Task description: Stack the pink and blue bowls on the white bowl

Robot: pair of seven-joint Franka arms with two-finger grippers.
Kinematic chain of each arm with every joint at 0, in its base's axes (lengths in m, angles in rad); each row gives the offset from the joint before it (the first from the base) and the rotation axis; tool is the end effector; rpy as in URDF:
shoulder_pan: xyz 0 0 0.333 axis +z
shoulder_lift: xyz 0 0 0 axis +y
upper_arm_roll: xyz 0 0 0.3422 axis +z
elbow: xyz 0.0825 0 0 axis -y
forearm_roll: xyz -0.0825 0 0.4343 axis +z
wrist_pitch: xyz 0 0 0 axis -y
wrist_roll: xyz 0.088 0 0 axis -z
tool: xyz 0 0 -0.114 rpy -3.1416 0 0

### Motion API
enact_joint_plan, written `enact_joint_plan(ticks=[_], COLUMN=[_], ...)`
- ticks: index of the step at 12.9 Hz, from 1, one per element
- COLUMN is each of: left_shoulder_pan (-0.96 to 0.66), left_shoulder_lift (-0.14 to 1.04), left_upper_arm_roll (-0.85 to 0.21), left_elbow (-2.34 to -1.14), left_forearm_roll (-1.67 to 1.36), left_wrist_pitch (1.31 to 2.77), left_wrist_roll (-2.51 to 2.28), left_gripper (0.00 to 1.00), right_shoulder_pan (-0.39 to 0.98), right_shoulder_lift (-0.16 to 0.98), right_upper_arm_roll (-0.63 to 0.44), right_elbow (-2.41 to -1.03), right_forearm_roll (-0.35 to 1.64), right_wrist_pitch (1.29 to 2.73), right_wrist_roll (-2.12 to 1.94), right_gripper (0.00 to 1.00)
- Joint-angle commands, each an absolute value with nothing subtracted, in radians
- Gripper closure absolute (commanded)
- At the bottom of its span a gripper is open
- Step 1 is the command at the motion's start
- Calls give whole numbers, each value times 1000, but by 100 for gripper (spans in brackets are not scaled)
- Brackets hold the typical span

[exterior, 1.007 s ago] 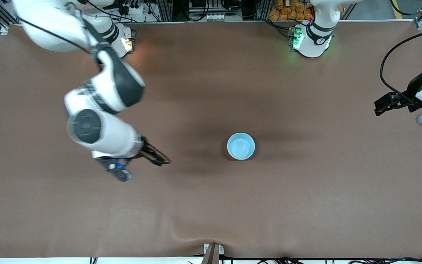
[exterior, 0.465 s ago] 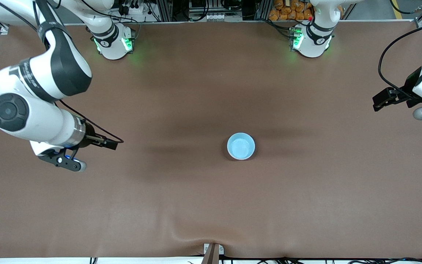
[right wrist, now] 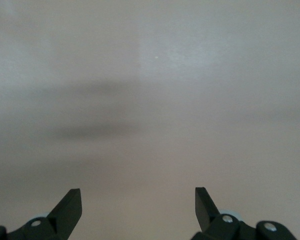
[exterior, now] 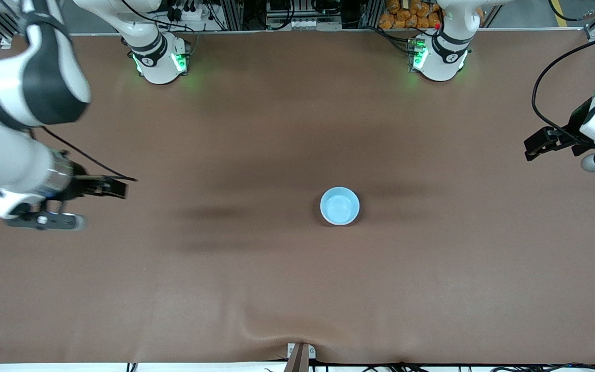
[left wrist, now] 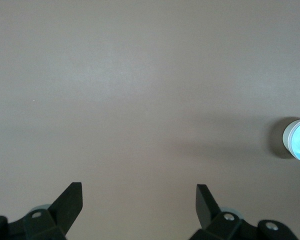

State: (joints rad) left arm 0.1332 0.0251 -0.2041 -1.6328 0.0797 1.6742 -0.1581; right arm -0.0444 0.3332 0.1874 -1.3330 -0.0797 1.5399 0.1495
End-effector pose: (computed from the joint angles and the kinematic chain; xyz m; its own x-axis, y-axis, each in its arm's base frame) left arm 0.6198 -0.0343 0.6055 0.9965 0.0786 0.0280 0.0804 -0.9942 -0.0707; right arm 0.6987 0.0707 0.5492 0.9931 -0.0126 -0.1163 -0.0084 -0.9993 0.0361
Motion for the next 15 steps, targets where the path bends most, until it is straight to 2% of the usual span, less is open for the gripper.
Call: enact_joint_plan(ticks=[1,4,6,8,15], left_shoulder_pan=[140,132,133,133,135], left_shoulder_lift=[-2,-3,-6,-21,-12], left_upper_arm_roll=[-206,-207,-218,-224,-224], left_elbow=[-1663,-1666,-1663,-1661,-1574], left_forearm_roll=[57,45,6,6,3], left_wrist_pitch=[1698,1698,1698,1692,1635], left_wrist_roll=[-137,-138,-138,-138,-153], left_gripper=[0,0,0,0,0], right_shoulder_pan=[-40,-35,-35,-32,-25], right_shoulder_lift=[221,96,-24,-83,-51], right_upper_arm_roll=[97,23,5,5,3], right_elbow=[-1413,-1507,-1629,-1663,-1531], right_forearm_roll=[-55,-55,-55,-55,-64], right_wrist_pitch=[1537,1539,1561,1562,1555], right_wrist_roll=[22,-57,-60,-60,-189], right_gripper=[0,0,0,0,0])
